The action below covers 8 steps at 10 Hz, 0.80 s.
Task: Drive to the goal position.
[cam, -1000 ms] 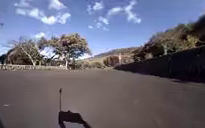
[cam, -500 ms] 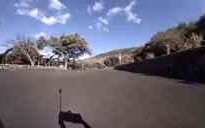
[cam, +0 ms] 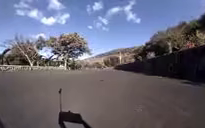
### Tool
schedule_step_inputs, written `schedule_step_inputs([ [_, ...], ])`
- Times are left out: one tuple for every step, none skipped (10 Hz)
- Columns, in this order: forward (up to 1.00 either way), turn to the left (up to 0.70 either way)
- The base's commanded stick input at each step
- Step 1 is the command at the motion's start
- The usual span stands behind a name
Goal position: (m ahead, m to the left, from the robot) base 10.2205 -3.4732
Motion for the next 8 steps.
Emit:
schedule_step_inputs([
  [0.5, 0.0],
  [0.5, 0.0],
  [0.5, 0.0],
  [0.5, 0.0],
  [0.5, 0.0],
  [0.5, 0.0],
  [0.5, 0.0],
  [0.5, 0.0],
])
